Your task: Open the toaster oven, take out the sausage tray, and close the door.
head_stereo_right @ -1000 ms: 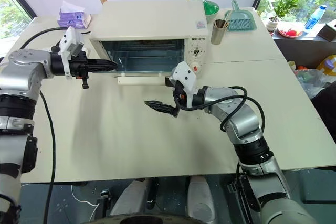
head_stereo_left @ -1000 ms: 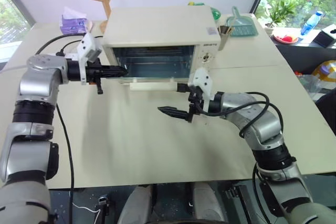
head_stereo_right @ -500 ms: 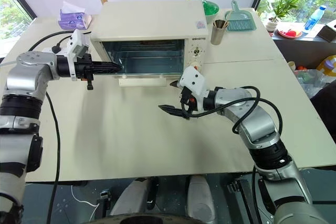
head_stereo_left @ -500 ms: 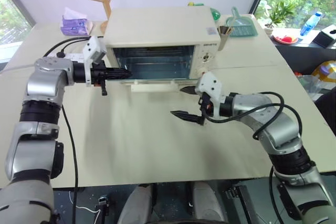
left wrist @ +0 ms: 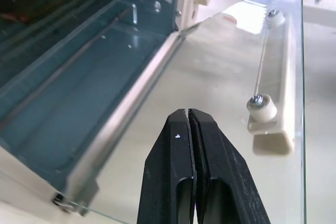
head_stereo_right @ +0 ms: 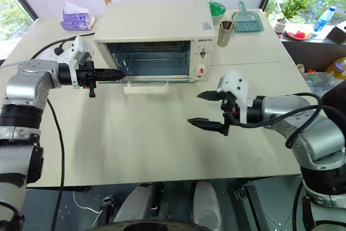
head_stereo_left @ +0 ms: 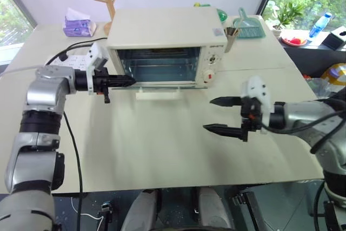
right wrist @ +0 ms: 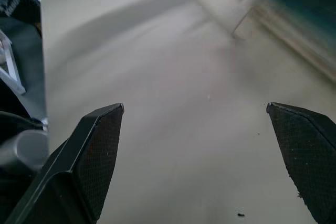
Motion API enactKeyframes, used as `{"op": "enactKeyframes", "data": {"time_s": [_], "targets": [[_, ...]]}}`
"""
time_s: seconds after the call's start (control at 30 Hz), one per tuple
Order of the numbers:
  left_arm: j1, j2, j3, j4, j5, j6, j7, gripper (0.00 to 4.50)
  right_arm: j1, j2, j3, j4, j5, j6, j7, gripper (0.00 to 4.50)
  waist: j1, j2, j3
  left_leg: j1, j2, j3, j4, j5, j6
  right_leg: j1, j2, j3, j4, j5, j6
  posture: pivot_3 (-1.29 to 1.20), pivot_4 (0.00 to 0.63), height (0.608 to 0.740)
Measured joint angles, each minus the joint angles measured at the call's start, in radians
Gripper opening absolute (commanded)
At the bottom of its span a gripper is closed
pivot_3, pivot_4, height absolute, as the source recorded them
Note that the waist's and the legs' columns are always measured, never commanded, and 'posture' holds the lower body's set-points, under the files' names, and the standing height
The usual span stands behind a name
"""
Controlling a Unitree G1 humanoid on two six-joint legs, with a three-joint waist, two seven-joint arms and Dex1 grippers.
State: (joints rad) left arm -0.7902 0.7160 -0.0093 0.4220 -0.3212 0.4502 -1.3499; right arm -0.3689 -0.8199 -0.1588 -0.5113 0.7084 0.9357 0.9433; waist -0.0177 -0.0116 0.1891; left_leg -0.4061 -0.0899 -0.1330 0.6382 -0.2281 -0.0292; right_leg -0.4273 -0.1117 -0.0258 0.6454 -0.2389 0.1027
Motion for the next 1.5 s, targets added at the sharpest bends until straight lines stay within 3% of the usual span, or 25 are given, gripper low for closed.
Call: {"op": "enactKeyframes", "data": {"time_s": [0.2,0.47,1.1,1.2,1.3,1.43,1.5], "targets": [[0.121,-0.001,0.018,-0.129,-0.049,0.072,0.044,0.06,-0.038,-0.001,-0.098,0.021,0.111,0.083,-0.081,4.50,0.005,0.000,0.000,0.000,0.000,0.000,0.000,0.000,0.000,0.000,-0.001,0.000,0.000,0.000,0.000,0.00,0.150,0.740],[0.224,-0.040,0.031,-0.232,-0.081,0.110,0.136,0.06,-0.046,-0.001,-0.119,0.039,0.160,0.102,-0.155,4.50,0.007,0.000,0.000,0.000,-0.001,0.000,0.000,0.000,0.000,0.000,-0.001,0.000,0.000,0.000,0.000,0.00,0.150,0.740],[0.281,-0.109,-0.014,-0.178,0.015,-0.051,0.266,0.06,-0.023,0.010,-0.118,0.039,0.180,0.086,-0.240,4.50,0.008,0.000,0.000,0.000,-0.001,0.000,0.000,0.000,0.000,0.000,-0.002,0.000,-0.001,0.000,0.000,0.00,0.150,0.740],[0.285,-0.109,-0.009,-0.180,0.006,-0.044,0.267,0.84,-0.023,0.010,-0.114,0.042,0.180,0.081,-0.241,4.50,0.008,0.000,0.000,0.000,-0.001,0.000,0.000,0.000,0.000,0.000,-0.002,0.000,-0.001,0.000,0.000,0.00,0.150,0.740],[0.293,-0.104,0.003,-0.202,-0.018,-0.012,0.268,2.23,-0.023,0.010,-0.104,0.046,0.178,0.076,-0.241,4.50,0.007,0.000,0.000,0.000,0.000,0.000,0.000,0.000,0.000,0.000,-0.001,0.000,-0.001,0.000,0.000,0.00,0.150,0.740],[0.332,-0.053,0.080,-0.302,-0.121,0.124,0.268,4.41,-0.025,0.011,-0.086,0.063,0.168,0.059,-0.246,4.50,0.004,0.000,0.000,0.000,0.000,0.000,0.000,0.000,0.000,0.000,-0.001,0.000,-0.001,0.000,0.000,0.00,0.150,0.740],[0.344,-0.010,0.147,-0.381,-0.189,0.203,0.271,4.47,-0.026,0.012,-0.075,0.065,0.159,0.051,-0.248,4.50,0.005,0.000,0.000,0.000,0.000,0.000,0.000,0.000,0.000,0.000,-0.001,0.000,-0.001,0.000,0.000,0.00,0.150,0.740]]}}
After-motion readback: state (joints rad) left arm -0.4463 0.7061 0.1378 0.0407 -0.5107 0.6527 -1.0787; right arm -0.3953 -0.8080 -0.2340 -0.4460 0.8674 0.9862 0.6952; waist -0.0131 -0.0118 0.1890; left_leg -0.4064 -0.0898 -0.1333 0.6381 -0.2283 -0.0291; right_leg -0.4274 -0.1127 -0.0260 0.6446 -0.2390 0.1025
